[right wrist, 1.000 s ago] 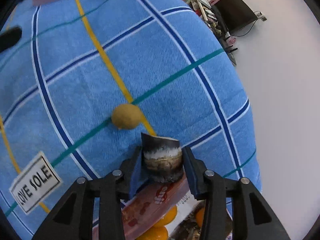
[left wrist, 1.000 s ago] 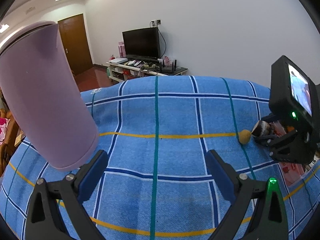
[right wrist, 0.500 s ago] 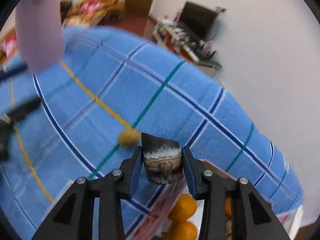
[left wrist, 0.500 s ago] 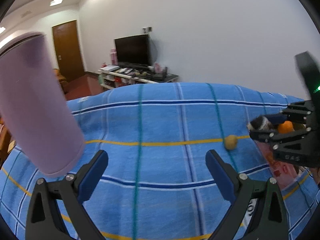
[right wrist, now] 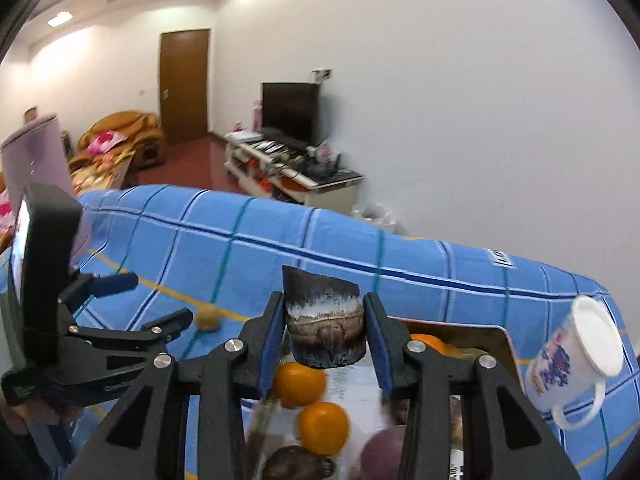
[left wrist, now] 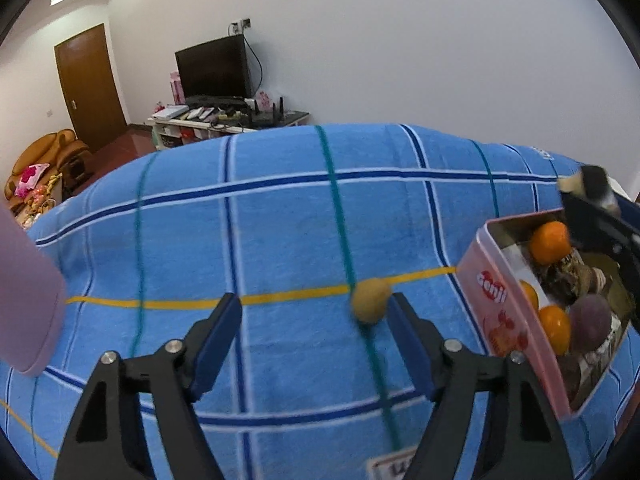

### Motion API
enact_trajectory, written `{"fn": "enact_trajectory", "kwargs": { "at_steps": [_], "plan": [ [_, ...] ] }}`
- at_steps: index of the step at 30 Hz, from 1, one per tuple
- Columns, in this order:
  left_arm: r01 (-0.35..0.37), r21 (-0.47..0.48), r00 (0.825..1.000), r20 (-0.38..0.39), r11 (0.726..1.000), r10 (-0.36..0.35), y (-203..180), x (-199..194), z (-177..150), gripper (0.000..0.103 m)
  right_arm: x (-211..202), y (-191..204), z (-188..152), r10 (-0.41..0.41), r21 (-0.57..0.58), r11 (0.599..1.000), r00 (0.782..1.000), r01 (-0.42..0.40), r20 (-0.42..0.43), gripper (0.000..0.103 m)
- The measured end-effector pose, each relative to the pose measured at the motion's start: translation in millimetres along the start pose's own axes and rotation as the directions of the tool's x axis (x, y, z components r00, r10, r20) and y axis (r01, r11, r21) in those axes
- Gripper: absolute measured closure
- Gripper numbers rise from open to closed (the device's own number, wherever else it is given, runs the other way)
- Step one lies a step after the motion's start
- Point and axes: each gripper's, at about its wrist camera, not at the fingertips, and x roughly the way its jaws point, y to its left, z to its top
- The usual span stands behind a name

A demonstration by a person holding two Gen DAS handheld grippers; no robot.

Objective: Organize fruits
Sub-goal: 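Grasp the small tan round fruit with the left tool, then carry the tan fruit toward the tin while the right tool holds the root piece above it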

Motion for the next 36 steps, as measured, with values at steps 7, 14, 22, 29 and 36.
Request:
{"fn": "enact_trajectory", "kwargs": {
  "at_steps": [7,14,22,29,36],
  "plan": [
    [-0.031,0.034,0.999,-0.034,0.999,0.032,-18.3,23.6,8.3,0.039,-3.4,-13.8,-4.6,-0.037,0.037,0.999,0.999,0.036,0.030,0.062],
    [-0.028,0.032,0.997,-0.077,0.999,0.030,-21.6,35.3,12.2,0.054,-4.8,-24.9,-8.4,-0.053,0.048,0.997,0.998,0.052,0.031,0.062],
    [0.017,0.009,0.997,-0.074,1.000,-0.016,-13.4,35.7,13.8,0.075,-7.9,-21.8,-11.5,-0.059,0.052,0.997,0.997,0.057,0.043,0.062],
    [0.119,-0.111,0.992,0.060,0.987,-0.113,11.5,9.6,6.6,0.075,-12.4,-15.6,-14.3,-0.080,0.046,0.996,0.994,0.077,0.069,0.062],
    [0.279,-0.141,0.939,0.248,0.950,-0.239,28.7,-37.7,-8.3,0.075,-29.7,-14.5,-16.4,-0.085,0.088,0.993,0.988,0.074,0.128,0.062]
  ]
}}
